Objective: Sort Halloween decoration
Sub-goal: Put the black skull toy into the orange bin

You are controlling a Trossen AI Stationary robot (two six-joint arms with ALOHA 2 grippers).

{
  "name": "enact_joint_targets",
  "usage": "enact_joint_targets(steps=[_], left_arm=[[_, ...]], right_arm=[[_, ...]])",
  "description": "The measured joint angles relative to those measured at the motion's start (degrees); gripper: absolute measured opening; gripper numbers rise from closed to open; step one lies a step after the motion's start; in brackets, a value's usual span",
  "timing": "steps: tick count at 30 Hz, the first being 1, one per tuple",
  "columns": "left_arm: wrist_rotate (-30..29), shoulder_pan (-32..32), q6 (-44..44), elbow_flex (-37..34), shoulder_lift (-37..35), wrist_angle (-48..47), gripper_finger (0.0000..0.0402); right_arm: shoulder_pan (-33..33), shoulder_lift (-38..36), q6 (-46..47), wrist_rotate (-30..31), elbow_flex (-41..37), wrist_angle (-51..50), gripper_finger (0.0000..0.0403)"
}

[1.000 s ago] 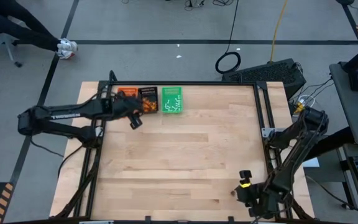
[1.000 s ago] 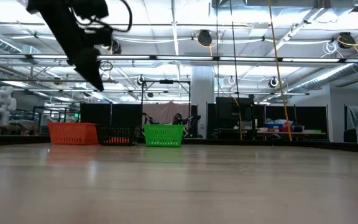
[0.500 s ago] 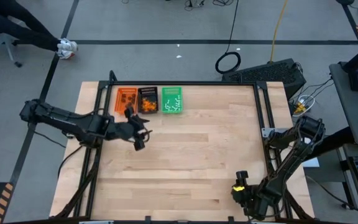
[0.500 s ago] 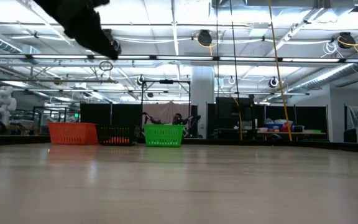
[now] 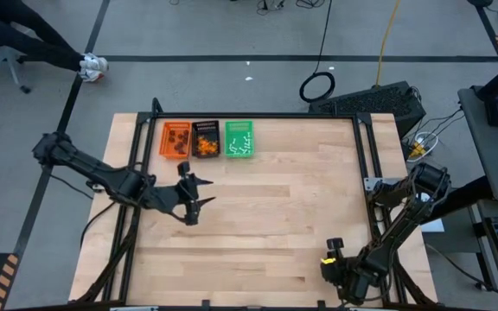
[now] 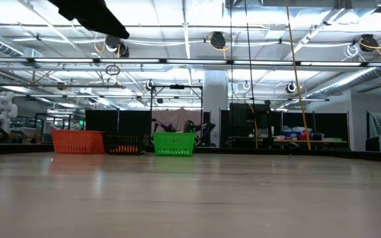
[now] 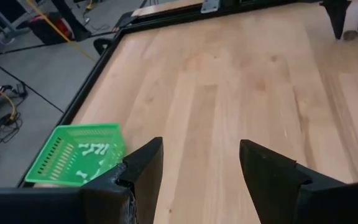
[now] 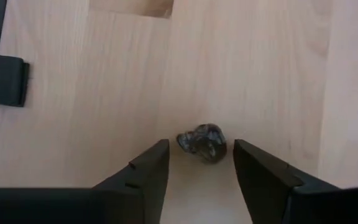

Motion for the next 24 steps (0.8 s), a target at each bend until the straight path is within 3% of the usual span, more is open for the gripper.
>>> enact_joint_targets(steps=[12,24], left_arm=[[0.0,-0.6,0.0,0.0,7.2,4.4,0.0207],[0.1,-0.7,0.5,0.0,9.0,7.0,0.0207]], right_arm=[[-0.5,0.0,0.2,0.3,0.0,0.9,0.0107],[-3.0,0.0,0.0,0.4,-0.1,3.2,0.0051]])
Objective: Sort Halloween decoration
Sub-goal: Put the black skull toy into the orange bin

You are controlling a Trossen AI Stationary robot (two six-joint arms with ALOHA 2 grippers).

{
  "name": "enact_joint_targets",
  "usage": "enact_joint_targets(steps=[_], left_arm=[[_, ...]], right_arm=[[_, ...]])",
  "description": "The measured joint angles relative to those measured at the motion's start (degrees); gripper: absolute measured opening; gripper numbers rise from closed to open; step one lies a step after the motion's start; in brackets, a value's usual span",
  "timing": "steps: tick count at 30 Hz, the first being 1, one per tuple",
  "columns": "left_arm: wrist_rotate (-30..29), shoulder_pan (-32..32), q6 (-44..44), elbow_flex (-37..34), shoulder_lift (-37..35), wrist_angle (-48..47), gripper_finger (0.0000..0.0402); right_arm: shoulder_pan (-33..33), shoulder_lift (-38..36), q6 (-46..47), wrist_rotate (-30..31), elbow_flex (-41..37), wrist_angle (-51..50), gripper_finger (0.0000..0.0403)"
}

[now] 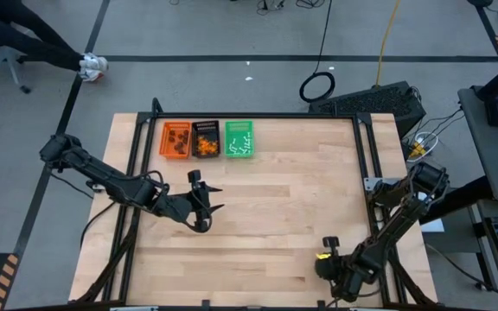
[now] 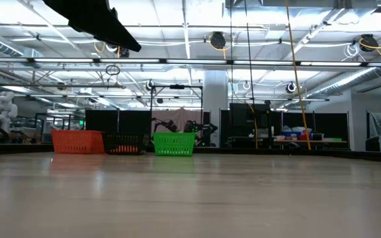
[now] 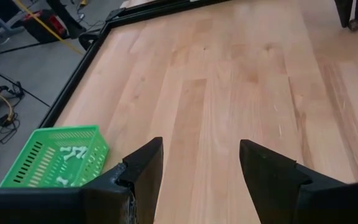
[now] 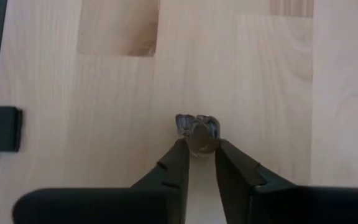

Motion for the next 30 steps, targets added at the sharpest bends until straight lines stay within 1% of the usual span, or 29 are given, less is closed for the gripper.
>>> enact_joint_targets(steps=[5,7,10,12,15,17,21,24,28,30], left_arm=[[0.2,0.0,-0.1,0.0,0.0,0.0,0.0207],[1.0,0.0,-0.4,0.0,0.0,0.6,0.0207],[3.6,0.0,-0.5,0.0,0.6,4.4,0.0207],[5.8,-0.3,0.0,0.0,1.7,7.4,0.0207],[7.8,-1.5,2.7,0.1,4.6,12.2,0.0207],[8.1,-2.3,4.2,0.1,6.6,13.7,0.0207],[8.1,-3.1,4.2,0.0,10.6,16.3,0.0207],[8.1,-3.7,4.7,0.0,13.7,20.2,0.0207],[8.6,-4.7,9.9,0.1,18.2,27.2,0.0207],[8.8,-5.2,13.5,0.0,20.4,30.9,0.0207]], right_arm=[[-1.2,0.0,0.0,0.4,0.0,0.7,0.0044],[-1.8,0.0,0.0,1.6,0.0,1.0,0.0044],[-3.2,0.0,-0.1,3.4,0.0,1.7,0.0043],[-4.4,0.0,-0.2,3.5,0.0,2.1,0.0043],[-6.2,0.0,-0.4,3.5,0.0,2.7,0.0043],[-7.1,0.0,-1.3,3.5,0.0,3.3,0.0043],[-8.3,0.0,-2.8,3.5,0.0,4.4,0.0043],[-9.1,0.0,-3.0,3.5,0.0,4.5,0.0043],[-10.1,0.0,-3.1,3.7,0.0,5.1,0.0043],[-10.4,0.0,-3.2,4.8,0.0,5.7,0.0043]])
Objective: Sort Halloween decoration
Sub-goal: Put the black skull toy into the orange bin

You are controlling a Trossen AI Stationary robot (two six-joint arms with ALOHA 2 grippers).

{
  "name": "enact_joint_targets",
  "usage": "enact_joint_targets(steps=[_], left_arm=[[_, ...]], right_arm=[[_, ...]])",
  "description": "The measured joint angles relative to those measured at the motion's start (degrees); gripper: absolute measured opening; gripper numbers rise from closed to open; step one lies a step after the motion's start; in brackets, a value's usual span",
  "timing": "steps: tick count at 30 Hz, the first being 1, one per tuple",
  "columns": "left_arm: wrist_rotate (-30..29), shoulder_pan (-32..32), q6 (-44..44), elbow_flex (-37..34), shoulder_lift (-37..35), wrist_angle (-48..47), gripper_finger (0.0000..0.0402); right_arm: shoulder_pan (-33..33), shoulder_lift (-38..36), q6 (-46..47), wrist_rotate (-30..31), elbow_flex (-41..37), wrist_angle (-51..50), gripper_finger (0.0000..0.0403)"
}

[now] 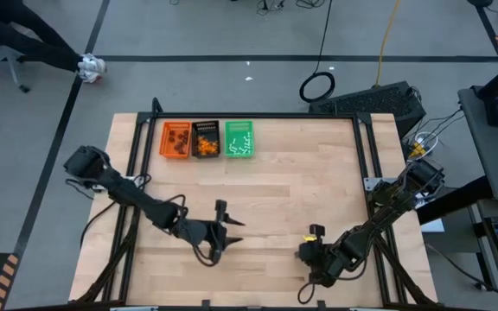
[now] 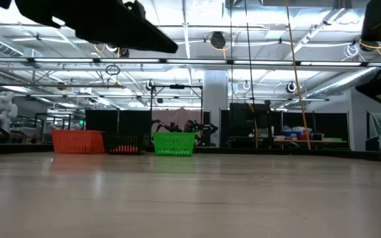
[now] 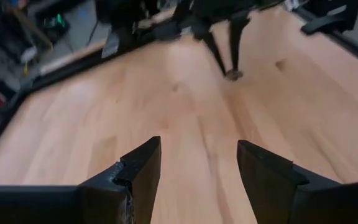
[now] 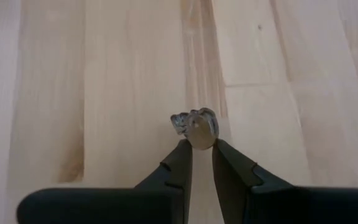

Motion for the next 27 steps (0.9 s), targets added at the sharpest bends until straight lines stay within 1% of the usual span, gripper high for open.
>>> enact_joint_targets(steps=[3,7,12,22,25,27], left_arm=[[0.5,-0.1,4.1,0.0,3.3,6.2,0.0207],[2.3,0.0,4.9,0.1,6.4,10.5,0.0207],[3.3,0.0,4.7,0.4,8.2,11.1,0.0207],[3.6,0.0,4.0,0.4,8.3,11.3,0.0207],[3.6,0.0,4.0,0.4,8.3,11.3,0.0207],[3.6,0.0,4.0,0.4,8.3,11.3,0.0207]], right_arm=[[-0.5,0.0,-0.9,0.2,0.0,1.3,0.0043],[-1.0,0.0,-1.2,0.2,0.0,2.0,0.0043],[-1.1,0.0,-1.3,0.2,0.0,2.0,0.0043],[-1.1,0.0,-1.0,0.2,0.0,1.5,0.0043],[-1.0,0.0,-1.8,1.7,0.0,2.2,0.0045],[-0.9,0.0,-2.8,2.4,0.0,2.7,0.0054]])
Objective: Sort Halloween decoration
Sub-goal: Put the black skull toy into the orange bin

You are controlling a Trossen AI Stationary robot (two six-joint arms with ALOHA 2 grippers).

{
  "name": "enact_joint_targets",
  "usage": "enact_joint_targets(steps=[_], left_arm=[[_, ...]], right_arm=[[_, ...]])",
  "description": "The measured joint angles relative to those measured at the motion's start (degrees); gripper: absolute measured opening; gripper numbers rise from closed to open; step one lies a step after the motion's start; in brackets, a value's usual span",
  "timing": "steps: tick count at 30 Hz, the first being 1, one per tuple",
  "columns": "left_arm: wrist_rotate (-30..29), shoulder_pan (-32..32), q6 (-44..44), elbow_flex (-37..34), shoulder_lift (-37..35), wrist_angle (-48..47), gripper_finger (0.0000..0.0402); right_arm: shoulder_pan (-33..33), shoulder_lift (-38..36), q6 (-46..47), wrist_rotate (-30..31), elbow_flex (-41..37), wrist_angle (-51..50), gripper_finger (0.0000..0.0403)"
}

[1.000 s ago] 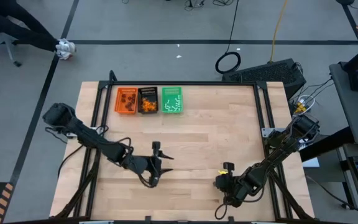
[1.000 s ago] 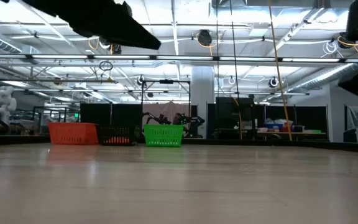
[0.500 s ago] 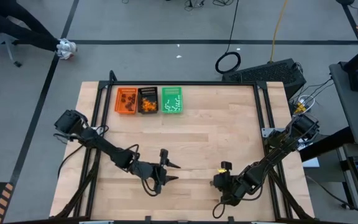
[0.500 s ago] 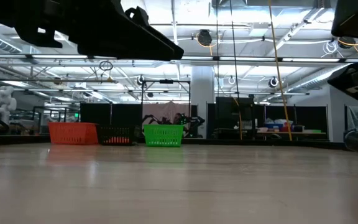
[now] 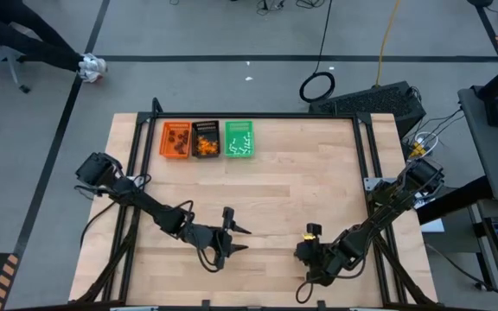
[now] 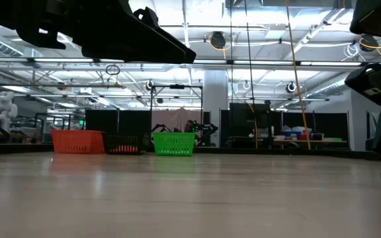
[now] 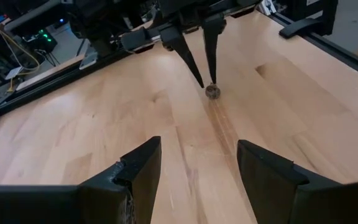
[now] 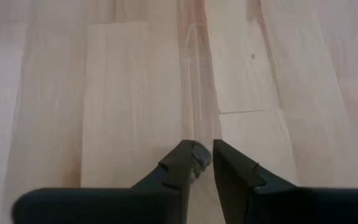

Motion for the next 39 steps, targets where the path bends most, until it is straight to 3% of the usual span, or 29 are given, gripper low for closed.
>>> enact_joint_targets(steps=[10,15,18,31,39], left_arm=[[0.0,0.0,0.0,0.0,0.0,-0.3,0.0207],[0.0,0.0,0.0,0.0,0.0,-0.3,0.0207],[0.0,0.0,0.0,0.0,0.0,-0.3,0.0207],[0.0,0.0,0.0,0.0,0.0,-0.1,0.0207],[0.0,0.0,-0.1,0.0,0.0,-0.1,0.0207]], right_arm=[[0.3,2.2,-2.9,-1.0,0.0,0.1,0.0173],[0.3,5.0,-2.7,-0.9,0.2,0.9,0.0191],[0.3,5.4,-2.5,-0.8,0.3,1.0,0.0172],[-0.7,5.5,-6.2,-1.2,0.1,3.0,0.0017],[-3.0,5.7,-7.6,-1.4,0.0,6.0,0.0009]])
